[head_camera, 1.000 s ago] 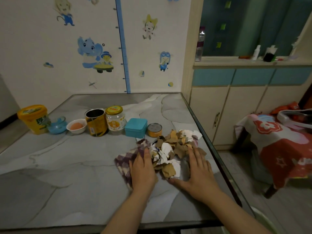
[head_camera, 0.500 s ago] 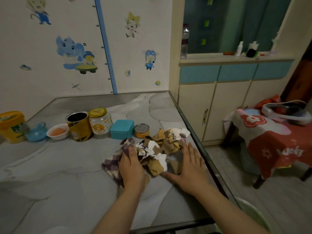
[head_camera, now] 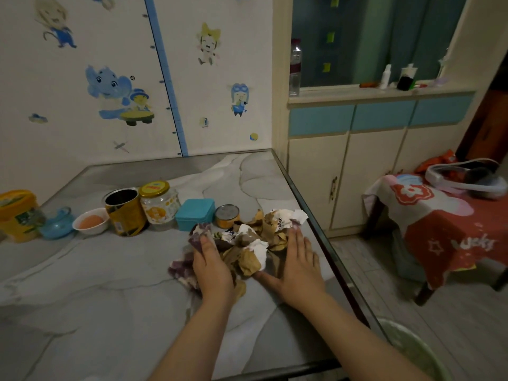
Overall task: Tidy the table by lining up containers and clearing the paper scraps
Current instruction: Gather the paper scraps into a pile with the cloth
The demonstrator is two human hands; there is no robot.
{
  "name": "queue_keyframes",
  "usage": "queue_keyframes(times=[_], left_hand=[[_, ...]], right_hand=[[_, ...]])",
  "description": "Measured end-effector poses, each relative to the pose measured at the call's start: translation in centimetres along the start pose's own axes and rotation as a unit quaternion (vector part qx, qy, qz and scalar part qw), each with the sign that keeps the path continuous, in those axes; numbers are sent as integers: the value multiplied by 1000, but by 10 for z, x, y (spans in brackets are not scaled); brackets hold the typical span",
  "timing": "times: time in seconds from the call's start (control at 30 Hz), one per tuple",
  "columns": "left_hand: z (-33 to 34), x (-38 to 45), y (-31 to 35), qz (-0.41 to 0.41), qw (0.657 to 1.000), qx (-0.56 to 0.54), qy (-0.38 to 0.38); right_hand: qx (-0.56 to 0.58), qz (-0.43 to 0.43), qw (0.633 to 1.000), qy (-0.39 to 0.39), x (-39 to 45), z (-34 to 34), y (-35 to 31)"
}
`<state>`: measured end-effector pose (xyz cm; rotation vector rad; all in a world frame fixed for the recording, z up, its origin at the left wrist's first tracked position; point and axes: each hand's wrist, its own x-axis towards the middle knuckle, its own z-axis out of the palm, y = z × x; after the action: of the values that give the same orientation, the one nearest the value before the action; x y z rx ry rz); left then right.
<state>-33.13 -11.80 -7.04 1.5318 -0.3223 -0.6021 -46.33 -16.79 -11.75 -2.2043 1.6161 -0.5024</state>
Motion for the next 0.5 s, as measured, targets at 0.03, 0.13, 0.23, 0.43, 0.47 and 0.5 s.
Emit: queue_keyframes(times=[0.03, 0.13, 0.23, 0.43, 0.47, 0.5], left_hand=[[-1, -2, 3, -10, 1000, -4, 0], [-1, -10, 9, -16, 1000, -10, -12], [-2, -15, 9, -13, 1000, -4, -28], [1, -16, 3, -4, 997, 46, -69], [3, -16, 2, -2, 996, 47, -69], [4, -17, 0, -1, 997, 46, -66]], right_hand=[[10, -4, 1000, 2, -1, 0, -1], [35, -18, 999, 4, -4, 1, -4], [64, -32, 997, 3, -5, 2, -2], [99, -45, 994, -1, -2, 4, 0], [98, -48, 994, -2, -1, 4, 0], [96, -49, 994, -4, -1, 4, 0]])
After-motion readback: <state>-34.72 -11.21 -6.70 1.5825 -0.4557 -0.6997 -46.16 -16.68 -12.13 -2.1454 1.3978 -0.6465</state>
